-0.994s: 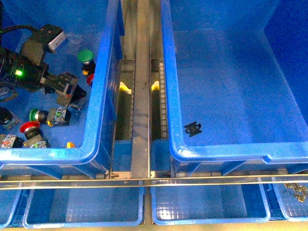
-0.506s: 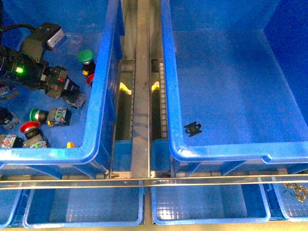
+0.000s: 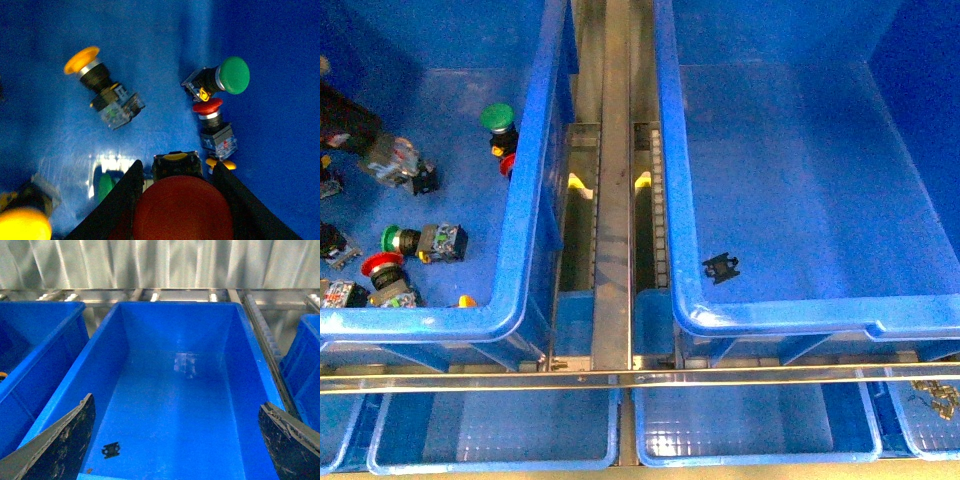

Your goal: Pick red and yellow buttons and place in box

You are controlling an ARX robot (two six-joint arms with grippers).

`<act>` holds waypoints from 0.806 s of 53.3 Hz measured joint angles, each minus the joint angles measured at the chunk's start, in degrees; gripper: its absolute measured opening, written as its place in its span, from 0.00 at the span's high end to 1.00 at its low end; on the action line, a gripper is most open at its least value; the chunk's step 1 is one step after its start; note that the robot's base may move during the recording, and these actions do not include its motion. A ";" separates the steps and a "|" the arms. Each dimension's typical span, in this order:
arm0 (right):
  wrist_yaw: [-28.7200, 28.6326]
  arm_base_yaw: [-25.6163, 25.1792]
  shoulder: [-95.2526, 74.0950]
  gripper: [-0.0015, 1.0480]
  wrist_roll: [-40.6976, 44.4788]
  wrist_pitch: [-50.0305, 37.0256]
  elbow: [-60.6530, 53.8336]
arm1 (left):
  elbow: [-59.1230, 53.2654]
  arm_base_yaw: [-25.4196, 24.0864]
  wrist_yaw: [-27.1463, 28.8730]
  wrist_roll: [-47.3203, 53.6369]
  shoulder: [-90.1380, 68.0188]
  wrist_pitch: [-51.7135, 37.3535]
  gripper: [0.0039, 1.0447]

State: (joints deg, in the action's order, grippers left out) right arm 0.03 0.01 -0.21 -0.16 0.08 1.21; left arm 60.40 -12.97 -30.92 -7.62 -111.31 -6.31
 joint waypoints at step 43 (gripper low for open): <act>0.00 0.00 0.00 0.06 0.00 0.00 0.00 | -10.10 21.38 -8.20 -45.40 20.41 -3.72 0.68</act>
State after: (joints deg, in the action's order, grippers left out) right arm 0.03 0.01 -0.21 -0.16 0.08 1.21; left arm 50.30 8.40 -39.11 -53.01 -90.89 -10.02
